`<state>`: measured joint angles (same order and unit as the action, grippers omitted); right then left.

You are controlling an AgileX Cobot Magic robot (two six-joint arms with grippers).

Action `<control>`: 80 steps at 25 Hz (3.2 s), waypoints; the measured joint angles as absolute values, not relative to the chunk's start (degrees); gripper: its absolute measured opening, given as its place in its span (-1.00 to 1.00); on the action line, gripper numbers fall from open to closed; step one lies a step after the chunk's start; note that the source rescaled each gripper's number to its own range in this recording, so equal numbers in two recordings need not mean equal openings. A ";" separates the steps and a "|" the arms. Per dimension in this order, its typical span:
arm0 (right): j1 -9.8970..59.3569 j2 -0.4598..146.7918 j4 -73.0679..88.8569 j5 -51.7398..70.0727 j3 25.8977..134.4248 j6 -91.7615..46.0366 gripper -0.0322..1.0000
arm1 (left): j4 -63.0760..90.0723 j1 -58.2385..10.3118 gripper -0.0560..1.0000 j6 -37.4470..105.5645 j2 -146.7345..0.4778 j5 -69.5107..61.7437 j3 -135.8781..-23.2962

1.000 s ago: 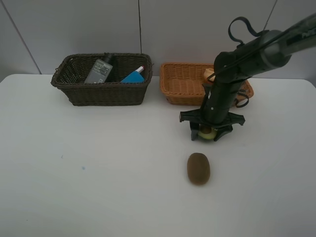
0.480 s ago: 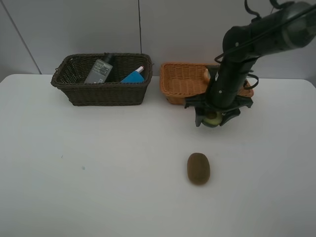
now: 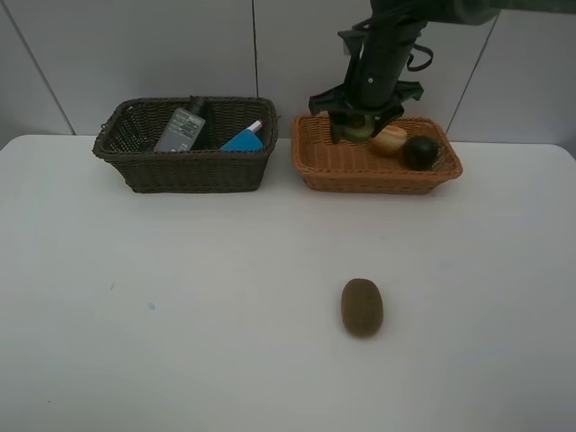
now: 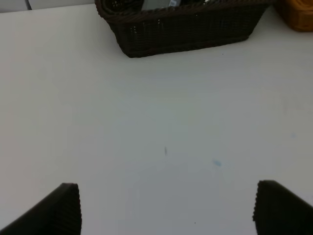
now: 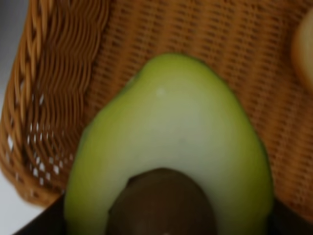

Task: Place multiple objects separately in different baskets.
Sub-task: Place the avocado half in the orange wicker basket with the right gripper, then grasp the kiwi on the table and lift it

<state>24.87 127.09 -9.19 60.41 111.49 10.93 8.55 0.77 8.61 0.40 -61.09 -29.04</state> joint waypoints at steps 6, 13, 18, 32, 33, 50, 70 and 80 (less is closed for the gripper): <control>24.87 132.96 -9.57 61.86 117.55 9.93 0.74 | 8.55 0.77 0.75 8.61 0.40 -61.09 -29.04; 24.87 133.24 -9.03 64.60 117.70 9.88 0.91 | 8.55 0.77 0.75 8.61 0.40 -61.09 -29.04; 24.87 130.77 -5.84 69.16 116.87 7.60 0.91 | 8.55 0.77 0.75 8.61 0.40 -61.09 -29.04; 25.77 104.44 -0.68 69.60 80.53 9.10 0.91 | 8.55 0.77 0.75 8.66 0.40 -61.09 -29.04; 26.07 102.86 0.00 69.20 77.10 9.94 0.91 | 8.55 0.77 0.75 8.66 0.40 -61.09 -29.04; 32.78 95.17 7.50 44.16 50.89 19.15 0.91 | 8.55 0.77 0.75 8.66 0.40 -61.09 -29.04; 32.90 104.75 8.93 37.76 50.89 20.34 0.91 | 8.55 0.77 0.75 8.66 0.40 -61.09 -29.04; 32.96 109.02 8.92 36.29 51.17 19.39 0.92 | 8.55 0.77 0.75 8.66 0.40 -61.09 -29.04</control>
<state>32.96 109.02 8.92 36.29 51.17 19.39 8.55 0.77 8.66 0.40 -61.09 -29.04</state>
